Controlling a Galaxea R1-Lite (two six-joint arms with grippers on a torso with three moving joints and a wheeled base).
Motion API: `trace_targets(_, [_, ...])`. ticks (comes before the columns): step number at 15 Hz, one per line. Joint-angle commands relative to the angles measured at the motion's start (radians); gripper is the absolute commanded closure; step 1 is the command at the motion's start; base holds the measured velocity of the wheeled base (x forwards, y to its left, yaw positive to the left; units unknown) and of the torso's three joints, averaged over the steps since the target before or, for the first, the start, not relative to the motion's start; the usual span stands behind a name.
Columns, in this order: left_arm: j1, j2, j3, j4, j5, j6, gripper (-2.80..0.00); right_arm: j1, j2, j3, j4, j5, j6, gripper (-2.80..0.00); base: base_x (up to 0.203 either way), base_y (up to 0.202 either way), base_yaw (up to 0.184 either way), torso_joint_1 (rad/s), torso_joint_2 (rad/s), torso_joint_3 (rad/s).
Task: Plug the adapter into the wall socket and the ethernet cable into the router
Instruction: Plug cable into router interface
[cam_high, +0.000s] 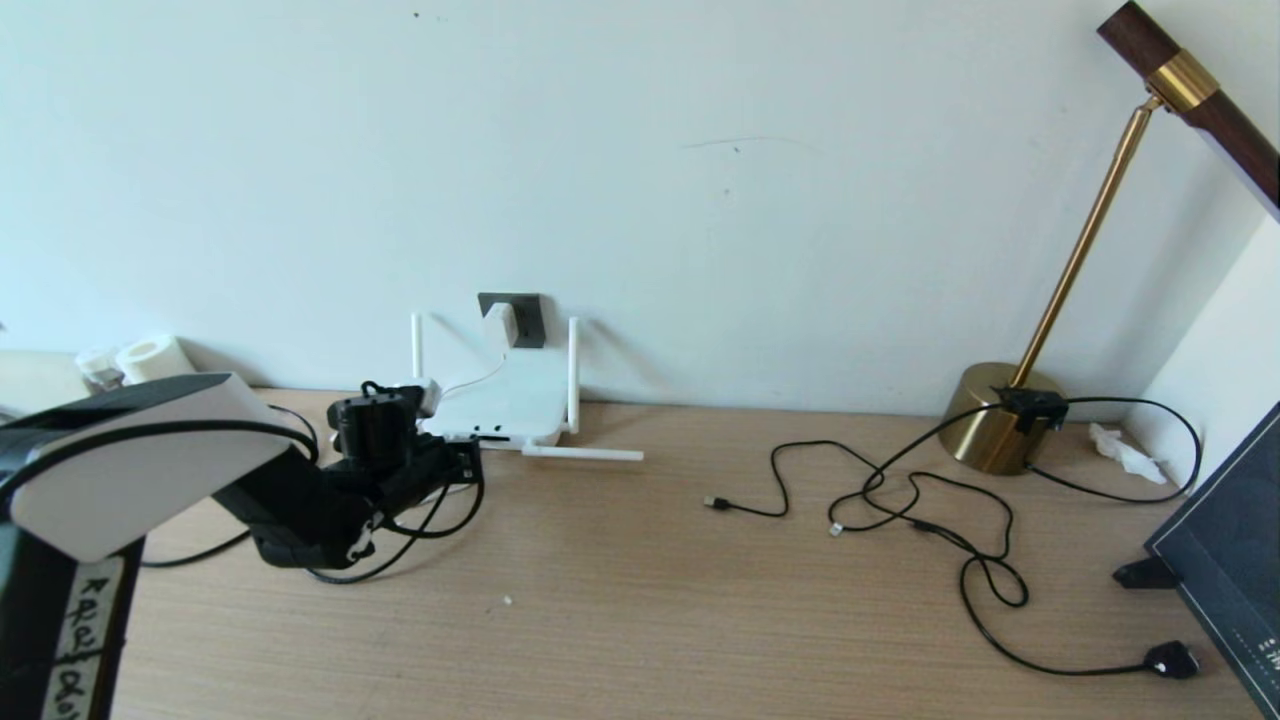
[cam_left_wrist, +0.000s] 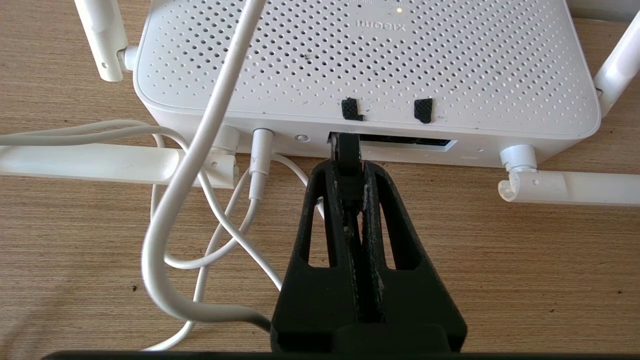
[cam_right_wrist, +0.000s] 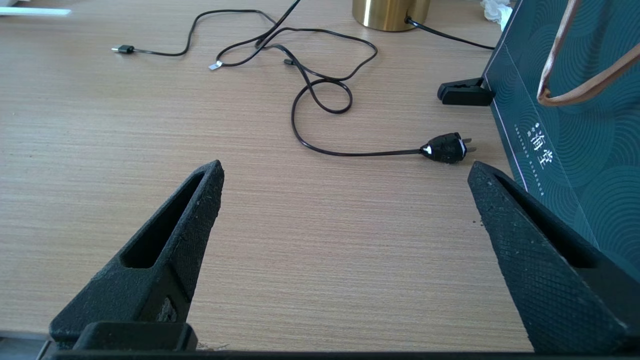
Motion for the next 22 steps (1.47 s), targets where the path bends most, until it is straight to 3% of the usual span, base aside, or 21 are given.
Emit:
trace_targets(1, [0.0, 0.003, -0.003, 0.003, 0.0, 0.001, 0.0, 0.0, 0.0, 0.0, 0.001, 0.0, 0.0, -2.8, 0.0, 0.0, 0.0, 0.0, 0.0, 0.0])
trace_targets(22, [0.0, 0.004, 0.008, 0.002, 0.0, 0.001, 0.0, 0.0, 0.0, 0.0, 0.001, 0.0, 0.0, -2.8, 0.0, 0.0, 0.0, 0.0, 0.0, 0.0])
